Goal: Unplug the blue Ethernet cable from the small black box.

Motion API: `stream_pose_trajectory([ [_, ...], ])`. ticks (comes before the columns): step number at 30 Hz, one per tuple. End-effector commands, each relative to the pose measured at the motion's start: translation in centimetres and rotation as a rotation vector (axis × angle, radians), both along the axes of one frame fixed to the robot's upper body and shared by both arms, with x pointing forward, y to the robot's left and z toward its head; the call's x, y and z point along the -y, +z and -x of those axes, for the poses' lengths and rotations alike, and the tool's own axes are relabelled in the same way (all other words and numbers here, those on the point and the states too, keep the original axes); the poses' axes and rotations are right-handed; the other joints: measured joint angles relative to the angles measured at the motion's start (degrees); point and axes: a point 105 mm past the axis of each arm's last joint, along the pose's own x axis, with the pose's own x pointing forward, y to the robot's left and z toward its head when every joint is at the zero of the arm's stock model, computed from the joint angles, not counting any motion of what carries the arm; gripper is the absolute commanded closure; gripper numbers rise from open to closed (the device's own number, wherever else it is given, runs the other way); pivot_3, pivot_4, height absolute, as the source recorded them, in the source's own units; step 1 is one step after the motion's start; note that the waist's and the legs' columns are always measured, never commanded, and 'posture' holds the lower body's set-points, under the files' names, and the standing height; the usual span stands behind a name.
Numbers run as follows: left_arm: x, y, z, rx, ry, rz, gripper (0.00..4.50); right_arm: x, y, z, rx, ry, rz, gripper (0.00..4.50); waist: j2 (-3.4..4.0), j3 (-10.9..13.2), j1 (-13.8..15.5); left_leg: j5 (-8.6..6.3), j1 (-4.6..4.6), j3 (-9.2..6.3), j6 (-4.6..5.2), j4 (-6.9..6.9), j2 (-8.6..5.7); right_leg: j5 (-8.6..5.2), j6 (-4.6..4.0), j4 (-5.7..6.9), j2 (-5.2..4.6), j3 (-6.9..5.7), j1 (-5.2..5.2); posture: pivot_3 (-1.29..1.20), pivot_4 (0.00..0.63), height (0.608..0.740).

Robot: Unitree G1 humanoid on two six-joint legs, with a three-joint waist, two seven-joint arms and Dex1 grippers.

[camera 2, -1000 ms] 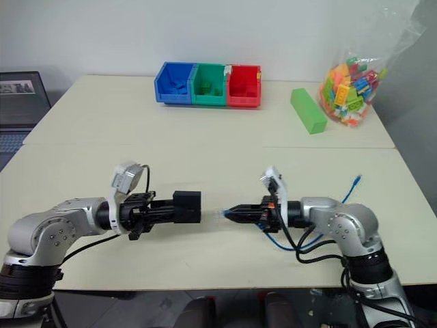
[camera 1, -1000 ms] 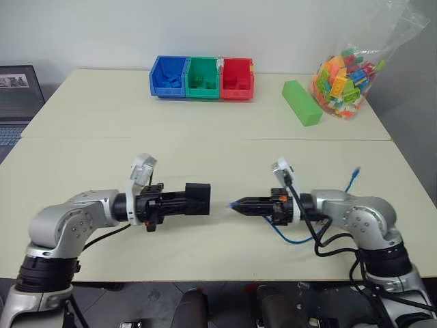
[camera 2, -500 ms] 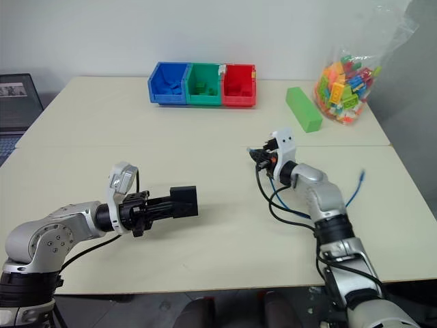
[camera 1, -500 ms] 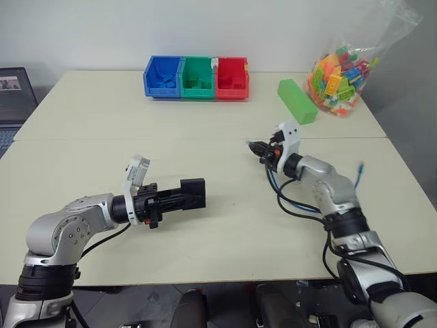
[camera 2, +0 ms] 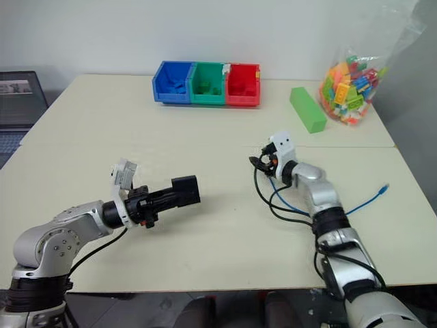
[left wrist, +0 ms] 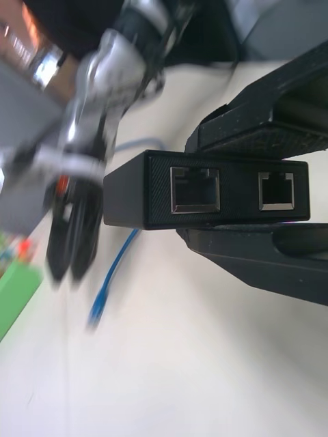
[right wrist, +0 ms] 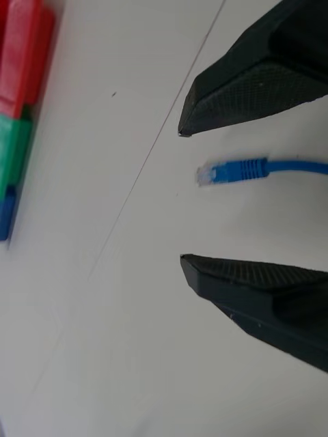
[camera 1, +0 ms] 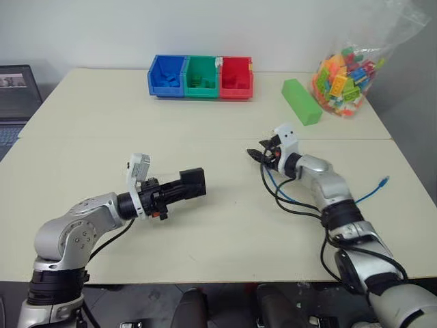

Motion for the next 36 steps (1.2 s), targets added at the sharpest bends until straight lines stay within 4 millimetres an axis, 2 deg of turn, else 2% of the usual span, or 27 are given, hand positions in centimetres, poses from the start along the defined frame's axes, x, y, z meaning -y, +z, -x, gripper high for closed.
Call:
stream_pose_trajectory([
  [1,-2.4,1.4,-3.3,0.203,0.246,-0.113,3.70,-2.1,3.3,4.6,0.097,0.268,0.036,1.05,0.00,0.0,0.1,0.00,0.00,-0.02,0.00,0.00,-0.02,0.00,0.00,0.02,0.00,-0.03,0.01,0.00,0.150,0.740],
  [5,-4.0,0.8,-5.0,0.299,0.377,-0.207,3.70,-2.8,4.1,6.8,0.113,0.349,0.077,1.05,0.03,0.0,0.0,0.00,0.05,0.01,0.01,0.01,0.00,0.02,0.02,0.02,0.04,-0.06,0.01,0.00,0.150,0.740],
  [7,-5.1,0.2,-6.1,0.356,0.483,-0.257,3.70,-3.2,4.4,7.4,0.114,0.370,0.086,1.05,0.03,0.0,0.1,0.00,0.08,0.05,0.01,0.00,-0.02,0.02,0.03,0.02,0.03,-0.05,0.02,0.00,0.150,0.740],
  [10,-5.9,-0.7,-7.0,0.396,0.551,-0.303,3.70,-3.5,4.5,7.8,0.109,0.381,0.097,1.05,0.02,0.0,0.3,0.00,0.06,0.06,0.01,0.02,-0.02,0.02,0.02,0.01,0.02,-0.06,0.02,0.00,0.150,0.740],
  [18,-6.4,-4.4,-8.4,0.324,0.622,-0.267,3.70,-4.2,3.4,8.5,0.077,0.395,0.134,1.05,-0.01,0.0,1.0,0.00,-0.02,0.05,0.01,0.05,-0.05,0.02,0.03,-0.01,-0.01,-0.15,0.01,0.00,0.150,0.740],
  [20,-6.6,-4.9,-8.4,0.313,0.627,-0.272,3.00,-4.2,3.2,8.6,0.073,0.394,0.140,1.02,-0.01,0.0,1.0,0.00,-0.03,0.04,0.01,0.05,-0.04,0.02,0.03,-0.01,-0.01,-0.16,0.01,0.00,0.150,0.740],
  [21,-6.8,-5.3,-8.3,0.301,0.629,-0.272,2.97,-4.2,3.1,8.6,0.068,0.394,0.139,1.02,-0.01,0.0,1.0,0.00,-0.02,0.01,0.01,0.05,-0.05,0.02,0.03,0.00,-0.02,-0.19,0.02,0.00,0.150,0.740],
  [24,-7.1,-5.8,-8.2,0.293,0.631,-0.271,2.16,-4.1,3.0,8.8,0.056,0.393,0.136,1.02,-0.01,0.0,0.9,0.00,-0.01,0.01,0.01,0.05,-0.04,0.03,0.03,0.03,-0.01,-0.18,0.01,0.00,0.150,0.740],
  [31,-7.0,-5.5,-7.4,0.302,0.627,-0.247,0.43,-4.0,3.1,9.0,0.047,0.396,0.134,1.02,-0.01,0.0,0.9,0.00,-0.01,-0.03,0.01,0.05,-0.04,0.03,0.03,0.03,0.00,-0.21,0.02,0.00,0.150,0.740],
  [33,-6.9,-5.3,-6.8,0.306,0.624,-0.249,0.04,-4.0,3.1,9.1,0.045,0.398,0.134,1.02,-0.01,0.0,0.9,0.00,-0.01,-0.02,0.01,0.05,-0.03,0.03,0.03,0.02,0.00,-0.19,0.02,0.00,0.150,0.740],
  [36,-7.1,-4.7,-4.9,0.318,0.606,-0.290,0.04,-3.6,2.8,9.4,0.025,0.399,0.141,1.02,-0.01,0.0,0.8,0.00,-0.03,-0.02,0.01,0.05,-0.01,0.03,0.03,0.01,-0.01,-0.17,0.01,0.00,0.150,0.740],
])
